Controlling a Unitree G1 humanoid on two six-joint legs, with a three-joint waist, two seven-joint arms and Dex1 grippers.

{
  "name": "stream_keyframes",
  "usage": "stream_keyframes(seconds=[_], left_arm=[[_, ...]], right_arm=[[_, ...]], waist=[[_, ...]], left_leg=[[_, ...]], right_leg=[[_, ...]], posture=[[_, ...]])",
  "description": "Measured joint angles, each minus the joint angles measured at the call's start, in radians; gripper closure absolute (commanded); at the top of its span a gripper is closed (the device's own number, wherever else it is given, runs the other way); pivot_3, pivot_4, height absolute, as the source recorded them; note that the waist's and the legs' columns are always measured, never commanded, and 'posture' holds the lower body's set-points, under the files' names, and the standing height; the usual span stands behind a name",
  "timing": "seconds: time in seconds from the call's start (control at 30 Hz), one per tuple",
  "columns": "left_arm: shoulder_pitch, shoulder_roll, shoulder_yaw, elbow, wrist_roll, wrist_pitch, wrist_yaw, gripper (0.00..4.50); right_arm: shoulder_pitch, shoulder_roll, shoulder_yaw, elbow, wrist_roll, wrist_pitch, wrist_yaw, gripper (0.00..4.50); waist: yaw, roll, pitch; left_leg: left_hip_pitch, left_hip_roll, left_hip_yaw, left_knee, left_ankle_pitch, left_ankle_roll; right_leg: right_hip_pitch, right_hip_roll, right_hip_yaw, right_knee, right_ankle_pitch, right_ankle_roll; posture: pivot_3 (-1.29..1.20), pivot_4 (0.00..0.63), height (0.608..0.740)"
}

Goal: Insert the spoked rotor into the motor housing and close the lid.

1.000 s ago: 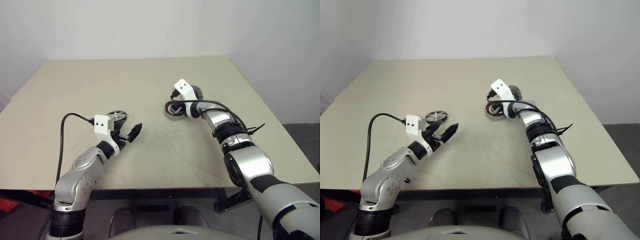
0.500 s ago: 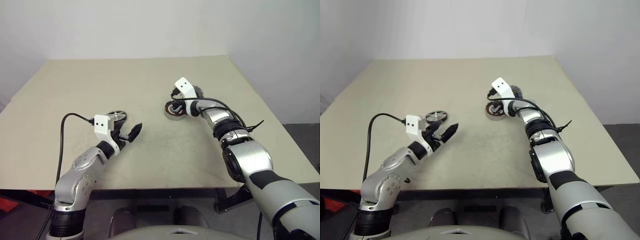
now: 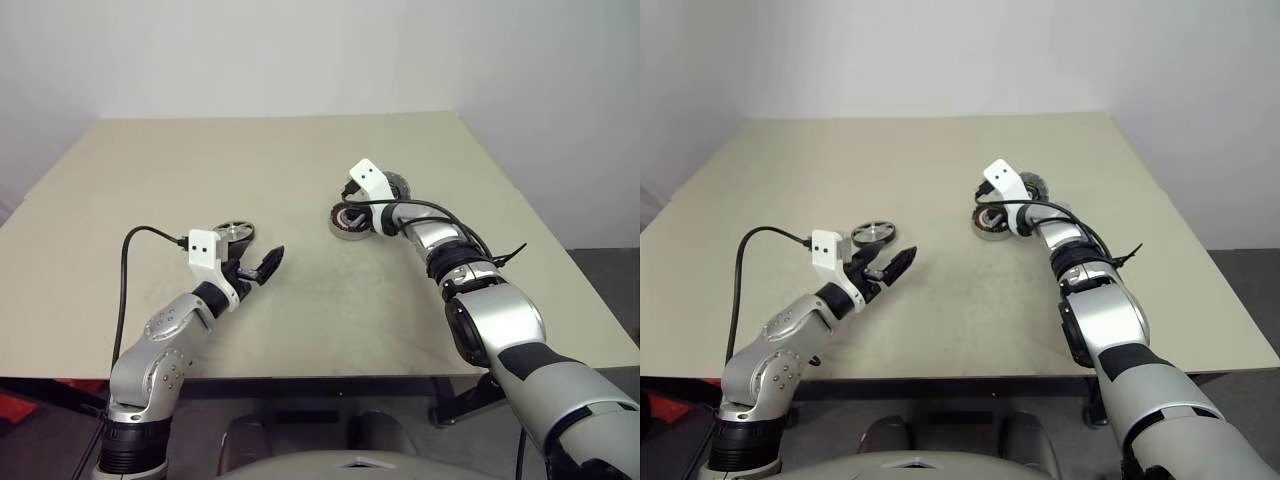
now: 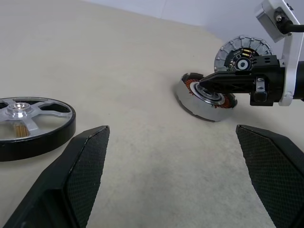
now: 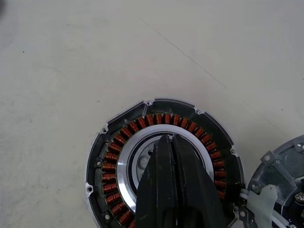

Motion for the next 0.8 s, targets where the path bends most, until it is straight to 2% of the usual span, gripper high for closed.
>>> stream_keyframes(seconds=[0.43,0.8], left_arm=[[-0.001,0.000,0.000,0.004,0.000,0.000,-0.001,0.00],[-0.005,0.000,0.000,0.012,0.000,0.000,-0.002,0.00]], right_arm=[[0.126,-0.023,0.001,-0.225,0.005,0.092,0.052,4.49],[0.150,-0.029,0.003,-0.313,0.007,0.167,0.079,4.49]], waist=[[0.000,0.000,0.000],[-0.001,0.000,0.000]], left_leg=[[0.002,0.000,0.000,0.000,0.000,0.000],[0.001,0.000,0.000,0.000,0.000,0.000]], right_leg=[[0.001,0.000,0.000,0.000,0.000,0.000],[0.001,0.000,0.000,0.000,0.000,0.000]], posture=[[0.00,0.000,0.740],[0.00,0.000,0.740]])
